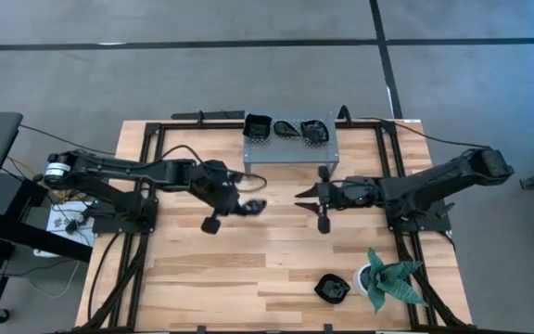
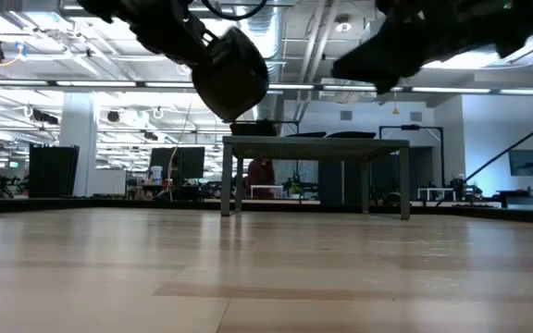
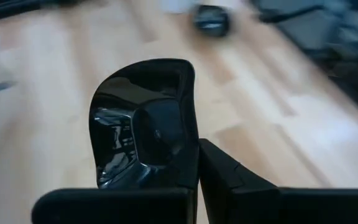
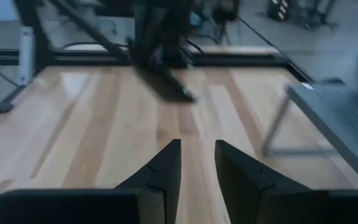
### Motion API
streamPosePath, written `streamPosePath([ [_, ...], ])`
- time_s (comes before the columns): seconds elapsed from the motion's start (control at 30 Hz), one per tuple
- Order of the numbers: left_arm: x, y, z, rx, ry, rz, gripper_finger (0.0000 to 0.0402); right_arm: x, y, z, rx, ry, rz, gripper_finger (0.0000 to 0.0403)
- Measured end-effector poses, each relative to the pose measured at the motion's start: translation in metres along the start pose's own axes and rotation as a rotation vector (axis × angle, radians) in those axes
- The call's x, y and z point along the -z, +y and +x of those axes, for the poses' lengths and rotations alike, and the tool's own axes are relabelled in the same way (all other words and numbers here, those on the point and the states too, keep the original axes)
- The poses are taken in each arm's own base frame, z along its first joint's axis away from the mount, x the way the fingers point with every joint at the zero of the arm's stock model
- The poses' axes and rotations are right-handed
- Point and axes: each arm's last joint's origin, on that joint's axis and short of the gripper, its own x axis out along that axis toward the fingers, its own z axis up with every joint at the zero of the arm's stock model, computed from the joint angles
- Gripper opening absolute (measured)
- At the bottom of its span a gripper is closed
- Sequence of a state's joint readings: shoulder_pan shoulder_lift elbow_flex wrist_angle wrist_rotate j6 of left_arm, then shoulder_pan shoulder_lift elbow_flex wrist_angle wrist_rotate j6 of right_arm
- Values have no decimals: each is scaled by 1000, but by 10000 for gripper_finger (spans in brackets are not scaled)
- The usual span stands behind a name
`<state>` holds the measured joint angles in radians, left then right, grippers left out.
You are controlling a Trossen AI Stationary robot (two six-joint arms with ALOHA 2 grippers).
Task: Pick & Place Mini shaped plates
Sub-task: Stack the leaf-shaped plate on top of the leaf-shaped plate on the shelf
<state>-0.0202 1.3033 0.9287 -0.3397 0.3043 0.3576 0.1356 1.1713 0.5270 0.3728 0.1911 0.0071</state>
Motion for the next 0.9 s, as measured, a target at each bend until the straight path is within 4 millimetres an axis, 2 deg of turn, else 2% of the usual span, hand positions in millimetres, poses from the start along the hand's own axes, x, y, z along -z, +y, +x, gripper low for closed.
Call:
streamPosePath([
  [0.13, 4, -3, 15, 151, -9, 62, 7, 8, 7, 23, -97, -66, -63, 93],
  [0.27, 11, -3, 33, 208, 19, 100, 8, 12, 14, 42, -204, -156, -79, 93],
  [0.4, 14, -4, 45, 230, 24, 193, 8, 11, 21, 63, -323, -133, -89, 93],
  [0.57, 9, -9, 47, 258, -25, 257, 8, 8, 27, 87, -354, -26, -113, 93],
  [0.73, 4, -13, 40, 358, -106, 262, 8, 2, 32, 95, -439, 24, -111, 93],
  [0.9, 4, -13, 40, 362, -110, 262, 8, 0, 33, 96, -491, 20, -109, 93],
])
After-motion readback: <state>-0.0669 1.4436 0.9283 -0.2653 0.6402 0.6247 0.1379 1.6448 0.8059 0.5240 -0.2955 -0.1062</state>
